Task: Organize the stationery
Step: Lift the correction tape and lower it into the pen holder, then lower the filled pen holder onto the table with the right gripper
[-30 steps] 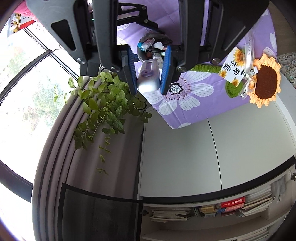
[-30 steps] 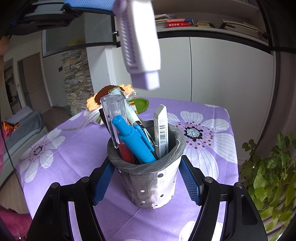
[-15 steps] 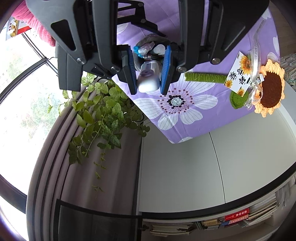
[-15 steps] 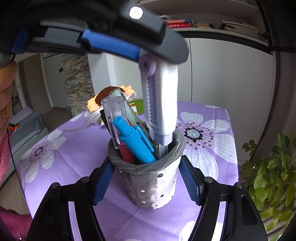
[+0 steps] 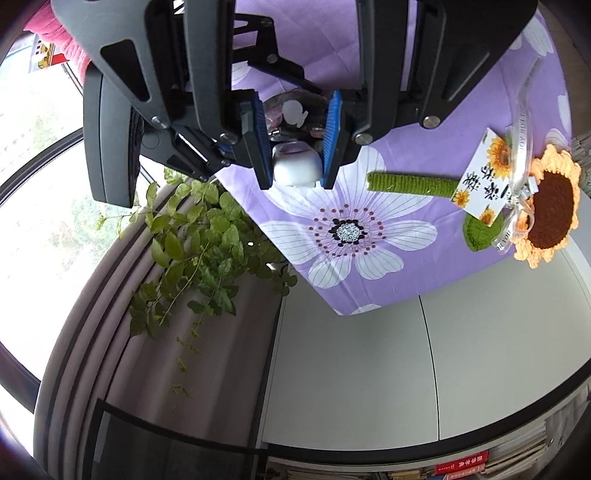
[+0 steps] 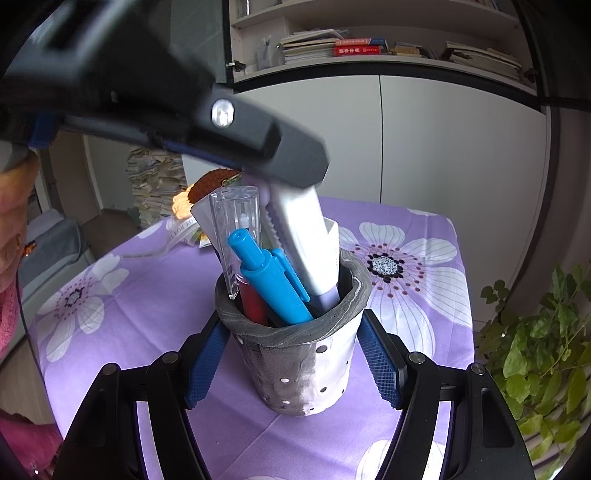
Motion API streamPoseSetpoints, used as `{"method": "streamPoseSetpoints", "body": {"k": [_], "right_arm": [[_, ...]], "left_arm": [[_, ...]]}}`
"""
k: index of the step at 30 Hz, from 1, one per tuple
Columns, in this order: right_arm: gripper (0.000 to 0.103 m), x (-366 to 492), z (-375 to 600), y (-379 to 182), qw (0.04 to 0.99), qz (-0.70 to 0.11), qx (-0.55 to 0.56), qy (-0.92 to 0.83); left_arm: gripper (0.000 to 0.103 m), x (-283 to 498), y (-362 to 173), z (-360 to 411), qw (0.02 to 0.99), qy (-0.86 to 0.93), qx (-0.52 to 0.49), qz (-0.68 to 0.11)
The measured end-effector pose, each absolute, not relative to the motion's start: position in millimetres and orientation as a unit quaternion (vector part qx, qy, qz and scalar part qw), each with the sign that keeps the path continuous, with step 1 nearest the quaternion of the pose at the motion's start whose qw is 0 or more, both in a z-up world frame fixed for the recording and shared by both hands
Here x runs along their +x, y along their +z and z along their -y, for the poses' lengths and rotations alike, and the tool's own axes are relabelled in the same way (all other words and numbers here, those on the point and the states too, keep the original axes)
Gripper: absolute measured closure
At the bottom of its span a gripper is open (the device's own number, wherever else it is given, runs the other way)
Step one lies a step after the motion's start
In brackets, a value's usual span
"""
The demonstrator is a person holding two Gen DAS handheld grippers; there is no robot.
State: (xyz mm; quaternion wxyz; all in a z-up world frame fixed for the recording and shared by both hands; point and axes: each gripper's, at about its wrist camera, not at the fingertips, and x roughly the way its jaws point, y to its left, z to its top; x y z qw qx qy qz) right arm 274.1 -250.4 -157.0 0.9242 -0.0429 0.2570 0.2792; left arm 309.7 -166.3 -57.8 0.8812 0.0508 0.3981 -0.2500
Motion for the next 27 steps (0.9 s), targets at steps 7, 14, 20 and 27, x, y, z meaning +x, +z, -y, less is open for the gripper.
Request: {"method": "streamPoseSetpoints", "body": {"k": [7,14,20,27], "right_arm": [[0.031,276,252,-157,0.923,-0.26,-0.04,0.281],[0.031,277,253,-158,0.923,-0.26,-0.04,0.281],[0.028,278,253,-158,0.923,-0.263,-0.038,0.278],[0.026,276,253,-158,0.926,-0.263,-0.041,0.267]], "left_arm": [[0.065,310,-49,159,0.876,-0.272,0.01,-0.398],[0.046,278,-26,131,0.92,-0.229,-0.005,-0.318],[0.038,253,-49,95,0.94,-0.163,0.0,-0.298],[0.037,233,-91,47,0.933,-0.115,-0.052,-0.336]]}}
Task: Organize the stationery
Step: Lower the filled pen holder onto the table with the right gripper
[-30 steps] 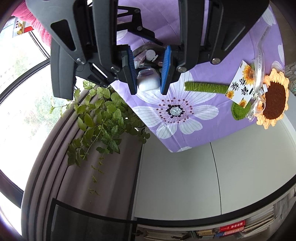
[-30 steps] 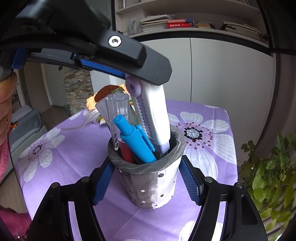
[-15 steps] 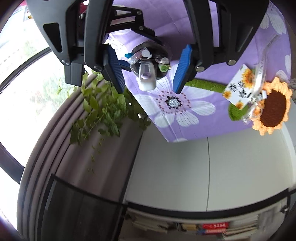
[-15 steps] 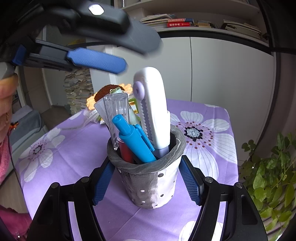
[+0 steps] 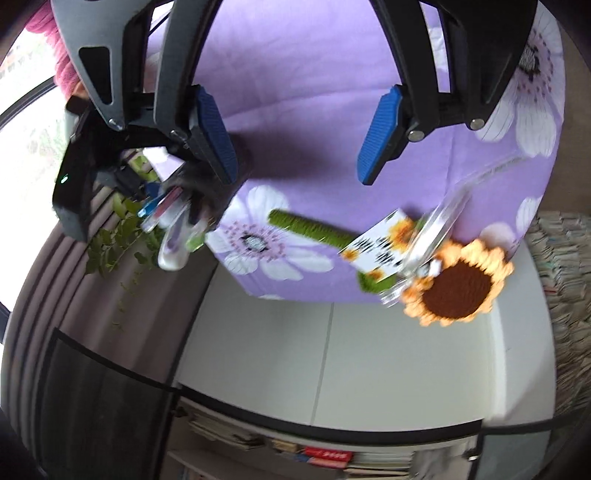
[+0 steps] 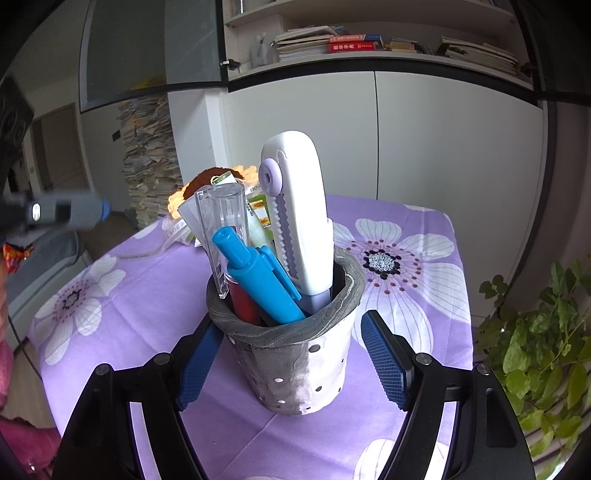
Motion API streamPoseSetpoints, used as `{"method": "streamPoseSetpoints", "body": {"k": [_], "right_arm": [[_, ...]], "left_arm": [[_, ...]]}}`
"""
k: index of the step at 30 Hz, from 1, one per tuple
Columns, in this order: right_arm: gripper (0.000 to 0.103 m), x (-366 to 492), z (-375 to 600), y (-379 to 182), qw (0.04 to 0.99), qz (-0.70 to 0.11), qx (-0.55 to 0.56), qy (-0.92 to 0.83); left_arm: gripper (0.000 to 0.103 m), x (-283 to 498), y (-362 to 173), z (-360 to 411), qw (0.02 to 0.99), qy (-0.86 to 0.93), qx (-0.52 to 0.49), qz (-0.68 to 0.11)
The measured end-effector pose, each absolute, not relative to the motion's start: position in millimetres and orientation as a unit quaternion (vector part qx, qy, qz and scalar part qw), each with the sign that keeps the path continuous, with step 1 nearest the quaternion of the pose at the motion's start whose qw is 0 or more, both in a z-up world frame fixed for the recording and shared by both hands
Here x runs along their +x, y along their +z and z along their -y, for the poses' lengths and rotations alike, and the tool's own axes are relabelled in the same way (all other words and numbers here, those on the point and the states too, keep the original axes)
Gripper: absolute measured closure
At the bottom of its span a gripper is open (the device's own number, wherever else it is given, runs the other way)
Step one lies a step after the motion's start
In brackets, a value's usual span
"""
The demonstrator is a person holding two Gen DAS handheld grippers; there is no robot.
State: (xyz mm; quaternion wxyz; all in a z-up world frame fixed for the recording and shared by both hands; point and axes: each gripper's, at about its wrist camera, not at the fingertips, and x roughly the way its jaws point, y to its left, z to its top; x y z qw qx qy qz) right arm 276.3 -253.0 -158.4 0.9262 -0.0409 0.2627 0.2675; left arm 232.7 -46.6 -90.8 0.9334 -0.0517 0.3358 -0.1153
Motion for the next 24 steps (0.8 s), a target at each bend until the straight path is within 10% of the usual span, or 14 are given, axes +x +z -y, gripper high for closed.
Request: {"method": "streamPoseSetpoints", "body": {"k": [24], "right_arm": [[0.026,269,235,-151,0.945,-0.3,0.009,0.133]], "left_arm": [[0.019,215,-118,21,0.954,-0.088,0.003,-0.287]]}}
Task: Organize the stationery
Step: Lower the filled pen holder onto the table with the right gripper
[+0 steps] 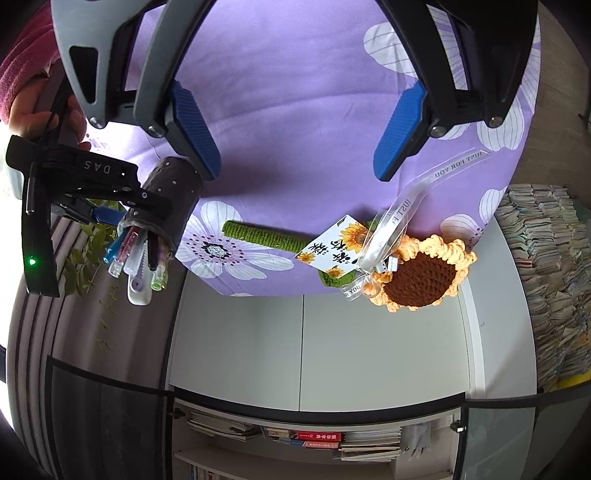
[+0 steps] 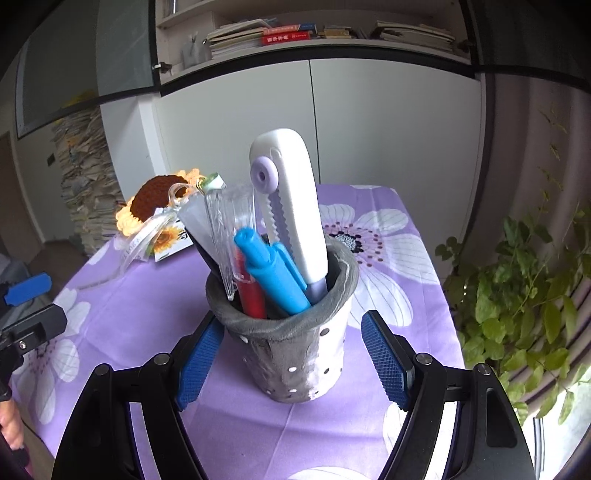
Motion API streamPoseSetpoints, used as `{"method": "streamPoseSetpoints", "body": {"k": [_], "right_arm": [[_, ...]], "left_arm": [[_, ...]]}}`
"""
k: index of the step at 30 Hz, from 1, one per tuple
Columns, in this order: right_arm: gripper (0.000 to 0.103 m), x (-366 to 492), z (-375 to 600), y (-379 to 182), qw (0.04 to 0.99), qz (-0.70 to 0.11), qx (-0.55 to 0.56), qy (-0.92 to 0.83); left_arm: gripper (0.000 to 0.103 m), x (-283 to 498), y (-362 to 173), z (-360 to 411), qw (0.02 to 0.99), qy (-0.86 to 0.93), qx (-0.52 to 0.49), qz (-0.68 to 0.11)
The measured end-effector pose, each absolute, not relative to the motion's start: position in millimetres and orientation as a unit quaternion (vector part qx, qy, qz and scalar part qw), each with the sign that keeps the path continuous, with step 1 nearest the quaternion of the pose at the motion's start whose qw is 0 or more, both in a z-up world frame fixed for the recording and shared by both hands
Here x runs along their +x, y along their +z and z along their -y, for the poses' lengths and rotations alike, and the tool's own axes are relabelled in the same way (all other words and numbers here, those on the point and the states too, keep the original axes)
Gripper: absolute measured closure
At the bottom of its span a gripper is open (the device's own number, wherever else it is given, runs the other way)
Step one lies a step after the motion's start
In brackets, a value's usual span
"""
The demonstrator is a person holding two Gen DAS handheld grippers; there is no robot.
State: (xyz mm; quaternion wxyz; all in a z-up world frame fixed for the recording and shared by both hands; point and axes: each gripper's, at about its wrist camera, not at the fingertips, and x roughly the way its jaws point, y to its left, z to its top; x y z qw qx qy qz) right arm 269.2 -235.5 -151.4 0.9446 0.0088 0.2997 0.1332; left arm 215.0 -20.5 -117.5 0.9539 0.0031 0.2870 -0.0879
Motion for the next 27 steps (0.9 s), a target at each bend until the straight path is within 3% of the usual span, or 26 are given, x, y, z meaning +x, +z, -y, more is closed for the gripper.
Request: {"method": "streamPoseSetpoints", "body": {"k": [27], "right_arm": [[0.026,286,215,-146,0.945,-0.317,-0.004,0.083]], "left_arm": [[0.016,225,-122,-7,0.949,-0.095,-0.011,-0.301]]}}
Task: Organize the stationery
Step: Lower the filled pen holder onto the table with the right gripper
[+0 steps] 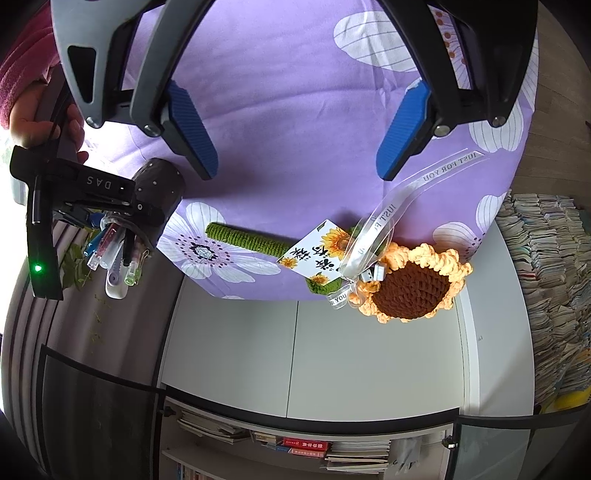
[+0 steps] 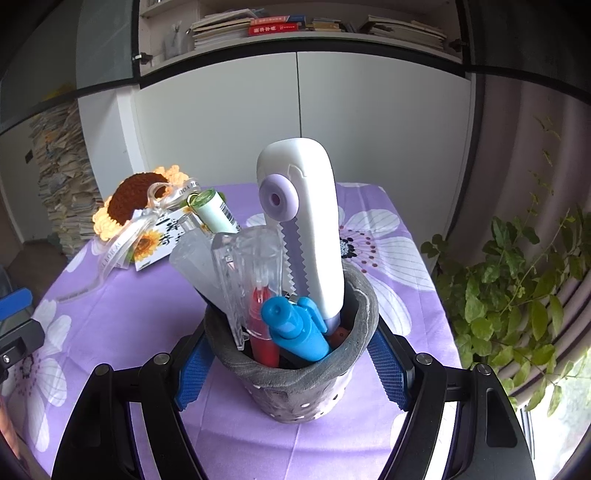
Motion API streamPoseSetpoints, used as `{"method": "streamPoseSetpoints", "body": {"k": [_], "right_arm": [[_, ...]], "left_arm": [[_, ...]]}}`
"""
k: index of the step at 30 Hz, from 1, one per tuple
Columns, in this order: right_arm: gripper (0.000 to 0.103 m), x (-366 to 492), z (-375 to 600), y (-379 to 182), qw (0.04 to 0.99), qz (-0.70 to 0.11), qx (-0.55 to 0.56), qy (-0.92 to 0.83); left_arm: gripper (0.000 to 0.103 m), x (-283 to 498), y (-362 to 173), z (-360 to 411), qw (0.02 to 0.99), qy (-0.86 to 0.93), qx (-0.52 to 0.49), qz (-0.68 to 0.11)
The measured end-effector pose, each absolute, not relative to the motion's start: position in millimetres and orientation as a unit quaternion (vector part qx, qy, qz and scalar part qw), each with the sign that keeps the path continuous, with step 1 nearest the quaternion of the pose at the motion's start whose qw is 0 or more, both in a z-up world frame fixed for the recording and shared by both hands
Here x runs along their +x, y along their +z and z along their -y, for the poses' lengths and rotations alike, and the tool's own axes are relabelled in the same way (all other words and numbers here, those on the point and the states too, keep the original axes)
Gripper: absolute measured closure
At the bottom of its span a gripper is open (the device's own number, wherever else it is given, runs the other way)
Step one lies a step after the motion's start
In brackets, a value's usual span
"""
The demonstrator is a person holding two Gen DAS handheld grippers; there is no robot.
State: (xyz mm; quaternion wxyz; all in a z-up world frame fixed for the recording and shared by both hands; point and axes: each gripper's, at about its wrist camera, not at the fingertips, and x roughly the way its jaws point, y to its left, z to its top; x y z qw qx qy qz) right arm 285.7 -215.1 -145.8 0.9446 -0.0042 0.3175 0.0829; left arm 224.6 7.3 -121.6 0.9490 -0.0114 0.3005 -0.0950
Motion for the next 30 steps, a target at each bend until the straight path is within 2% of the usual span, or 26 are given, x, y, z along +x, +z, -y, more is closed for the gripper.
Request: {"method": "streamPoseSetpoints", "body": {"k": [3,4,12,30], "right_arm": [[0.026,287,217,-146,0.943,-0.322,0.004,0.085],[0.031,286,218,-147,0.943,-0.322,0.008,0.083],[0.032,283,214,-144,0.943,-0.315,0.026,0.106],[0.032,294,114,-122,0.938,-0.289,-0.061,0.18]], "left_arm": [[0.015,227,-122,-10,0.948,-0.095,-0.012,-0.303],[0.015,227,-122,-10,0.948,-0.094,-0.013,-0.303],[0.015,230,-122,-15,0.949,-0.088,-0.009,-0.304],[0.015,221,-121,-64,0.955,-0.038,-0.027,-0.292]]}}
